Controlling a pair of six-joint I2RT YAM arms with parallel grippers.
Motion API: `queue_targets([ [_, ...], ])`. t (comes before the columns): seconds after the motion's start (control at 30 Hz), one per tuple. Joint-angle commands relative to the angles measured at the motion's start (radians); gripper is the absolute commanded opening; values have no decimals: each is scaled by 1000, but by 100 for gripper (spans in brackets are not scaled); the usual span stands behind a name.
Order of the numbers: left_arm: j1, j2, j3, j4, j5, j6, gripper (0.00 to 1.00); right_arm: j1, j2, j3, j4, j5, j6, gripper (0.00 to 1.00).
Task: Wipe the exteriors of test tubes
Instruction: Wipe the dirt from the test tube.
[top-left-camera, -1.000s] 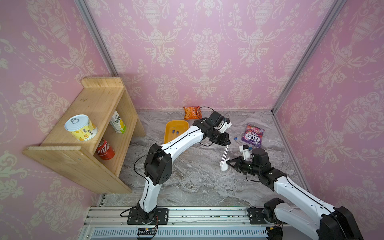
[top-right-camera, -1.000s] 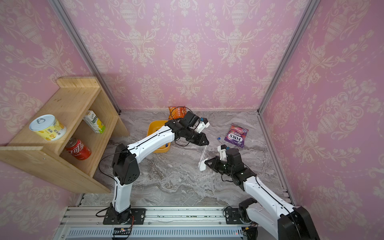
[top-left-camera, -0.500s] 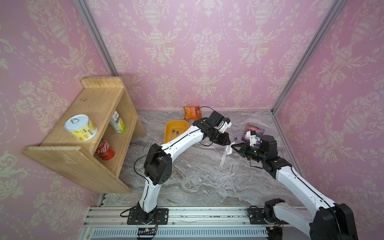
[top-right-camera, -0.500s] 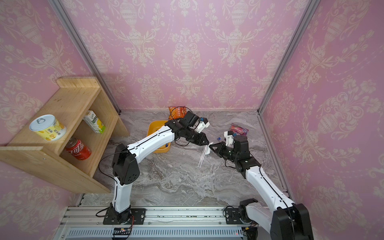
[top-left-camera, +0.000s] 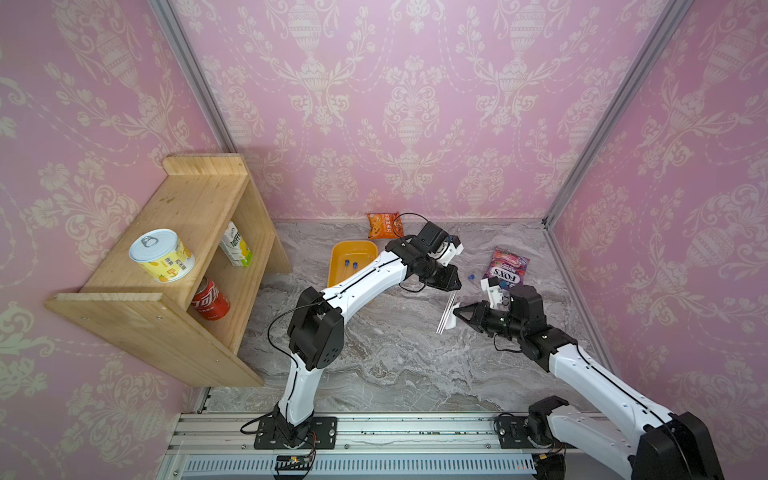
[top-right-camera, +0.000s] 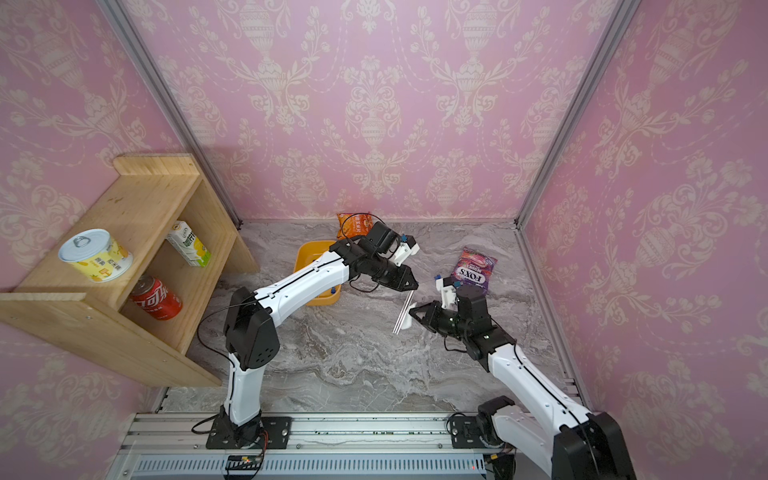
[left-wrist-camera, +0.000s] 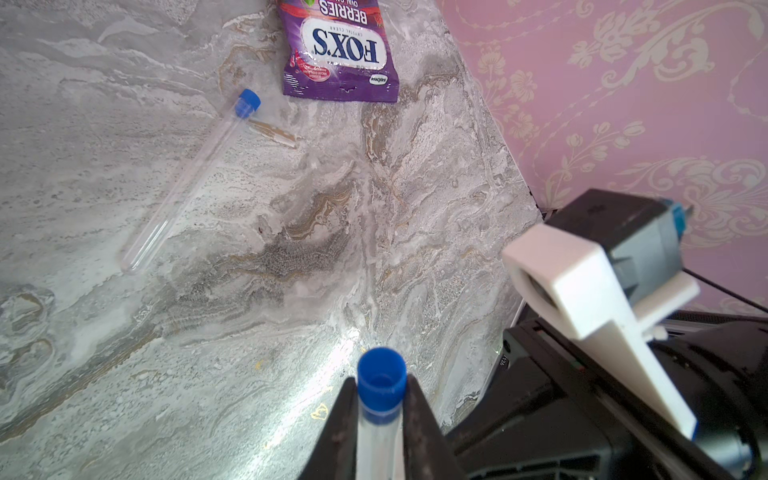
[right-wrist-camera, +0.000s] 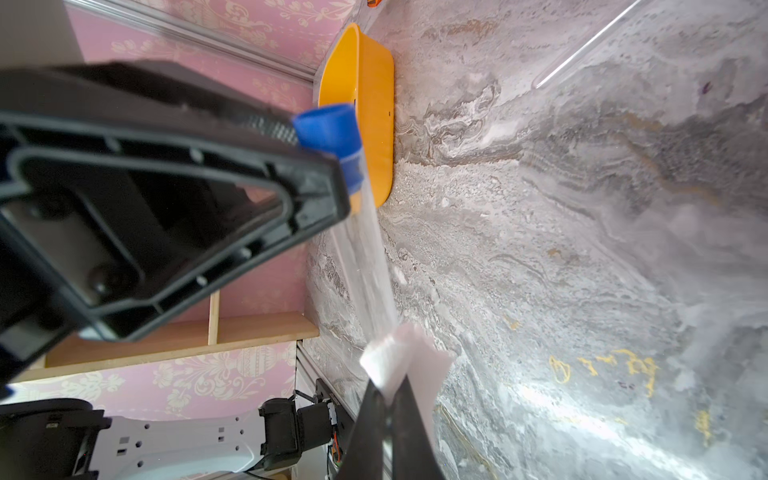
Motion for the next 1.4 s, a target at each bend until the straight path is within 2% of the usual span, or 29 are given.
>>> queue_targets([
  [0.0, -3, -11, 28, 8, 32, -5, 20, 35, -49, -43, -11, 51, 25, 0],
  [0.2, -4, -9, 26, 10, 35, -7, 21, 39, -90, -56, -61, 77, 3, 0],
  [0.6, -4, -22, 9, 14, 32, -10, 20, -85, 76, 141, -53, 6, -96, 0],
  [0.83, -3, -20, 13, 13, 34, -10, 20, -138, 111, 184, -31, -17, -100, 0],
  [1.07, -3, -18, 21, 8, 29, -5, 21, -124, 85, 137, -18, -35, -76, 0],
  [1.37, -3, -9, 37, 4, 31, -3, 21, -7, -8, 17, -17, 29, -23, 0],
])
